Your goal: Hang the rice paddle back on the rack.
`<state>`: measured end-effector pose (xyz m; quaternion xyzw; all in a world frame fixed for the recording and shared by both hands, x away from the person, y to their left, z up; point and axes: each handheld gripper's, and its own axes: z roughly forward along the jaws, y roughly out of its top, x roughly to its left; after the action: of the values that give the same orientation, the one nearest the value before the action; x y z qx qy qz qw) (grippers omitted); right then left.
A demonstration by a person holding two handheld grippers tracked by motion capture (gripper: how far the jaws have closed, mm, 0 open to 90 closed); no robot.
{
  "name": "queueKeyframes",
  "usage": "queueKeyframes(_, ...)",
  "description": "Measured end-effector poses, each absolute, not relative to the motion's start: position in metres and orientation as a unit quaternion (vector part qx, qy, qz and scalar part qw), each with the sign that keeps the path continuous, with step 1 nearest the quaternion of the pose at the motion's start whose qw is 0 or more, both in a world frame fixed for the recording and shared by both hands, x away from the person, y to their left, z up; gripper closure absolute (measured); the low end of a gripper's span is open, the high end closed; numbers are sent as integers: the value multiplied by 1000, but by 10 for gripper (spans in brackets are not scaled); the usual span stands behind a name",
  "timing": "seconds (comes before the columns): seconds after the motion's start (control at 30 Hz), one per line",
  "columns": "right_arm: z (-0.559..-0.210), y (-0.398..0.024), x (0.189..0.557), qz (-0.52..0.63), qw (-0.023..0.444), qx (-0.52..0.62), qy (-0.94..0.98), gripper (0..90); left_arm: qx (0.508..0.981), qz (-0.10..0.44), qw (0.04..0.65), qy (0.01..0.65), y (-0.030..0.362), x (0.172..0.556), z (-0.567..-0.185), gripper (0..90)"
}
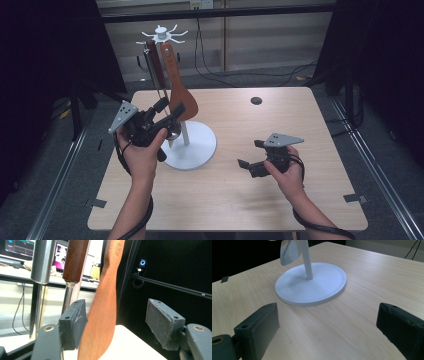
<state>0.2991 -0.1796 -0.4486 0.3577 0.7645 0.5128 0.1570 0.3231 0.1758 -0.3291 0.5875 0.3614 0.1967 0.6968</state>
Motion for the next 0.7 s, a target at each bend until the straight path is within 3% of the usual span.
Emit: queueKeyframes(0.7,-449,-180,299,511,157,357,766,42,619,177,682,347,165,310,-358,197)
